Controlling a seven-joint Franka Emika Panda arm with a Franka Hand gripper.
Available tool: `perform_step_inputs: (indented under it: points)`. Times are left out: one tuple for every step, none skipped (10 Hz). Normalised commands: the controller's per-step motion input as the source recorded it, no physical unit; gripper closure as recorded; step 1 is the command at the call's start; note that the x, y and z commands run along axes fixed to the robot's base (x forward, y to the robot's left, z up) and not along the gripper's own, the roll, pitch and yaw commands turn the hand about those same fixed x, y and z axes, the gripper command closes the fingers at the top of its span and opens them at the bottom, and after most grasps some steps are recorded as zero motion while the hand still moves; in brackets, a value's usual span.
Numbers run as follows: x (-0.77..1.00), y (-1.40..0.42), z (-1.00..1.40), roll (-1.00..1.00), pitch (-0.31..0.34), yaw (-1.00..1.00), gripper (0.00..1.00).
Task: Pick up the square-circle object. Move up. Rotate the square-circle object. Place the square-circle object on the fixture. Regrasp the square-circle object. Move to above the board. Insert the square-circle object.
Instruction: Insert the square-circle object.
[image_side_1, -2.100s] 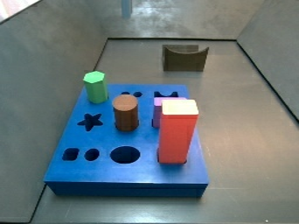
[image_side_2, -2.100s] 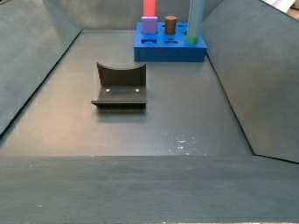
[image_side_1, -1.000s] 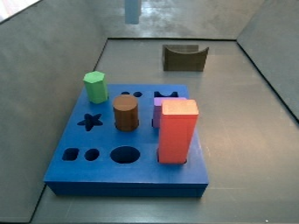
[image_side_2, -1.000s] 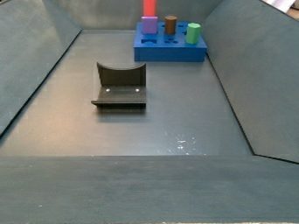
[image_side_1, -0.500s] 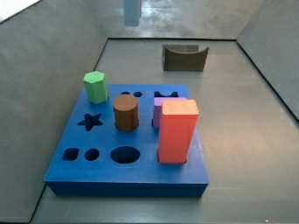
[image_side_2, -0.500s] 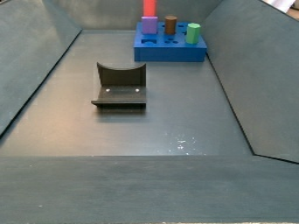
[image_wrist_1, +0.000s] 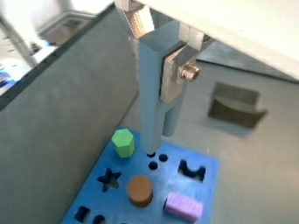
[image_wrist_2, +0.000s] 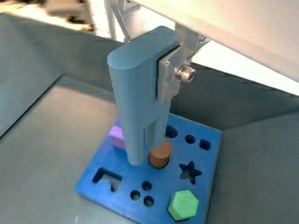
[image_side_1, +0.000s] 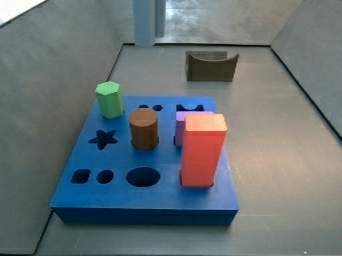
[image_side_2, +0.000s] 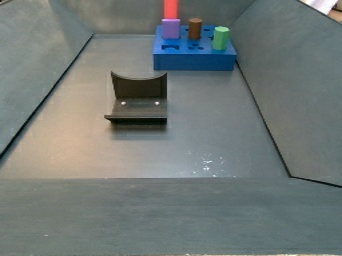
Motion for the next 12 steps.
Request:
perform_step_inputs:
  points:
    - [0.0,-0.28,-0.23,0.0,-0.047,-0.89,1.0]
    - [0.0,-0.28,-0.23,0.0,-0.044,-0.89,1.0]
    - [0.0,-0.28,-0.23,0.0,-0.044,-0.89,1.0]
    - [0.0,-0.28,-0.22,0.0,-0.036,-0.89,1.0]
    - [0.0,-0.28,-0.22,0.0,-0.04,-0.89,1.0]
    - [0.0,-0.29,-0.21,0.0,-0.009,-0.89,1.0]
    - [0.0,-0.33,-0.15,0.0,0.0,-0.87,1.0]
    - [0.0,-0.33,-0.11,0.0,0.0,-0.86,1.0]
    - [0.0,-0.25,-0.1,0.0,0.0,-0.91,1.0]
    - [0.0,-0.17,-0.1,0.0,0.0,-0.95,1.0]
    - [0.0,-0.13,-0.11,0.0,0.0,-0.97,1.0]
    - [0.0,-0.04,-0.13,0.0,0.0,-1.0,1.0]
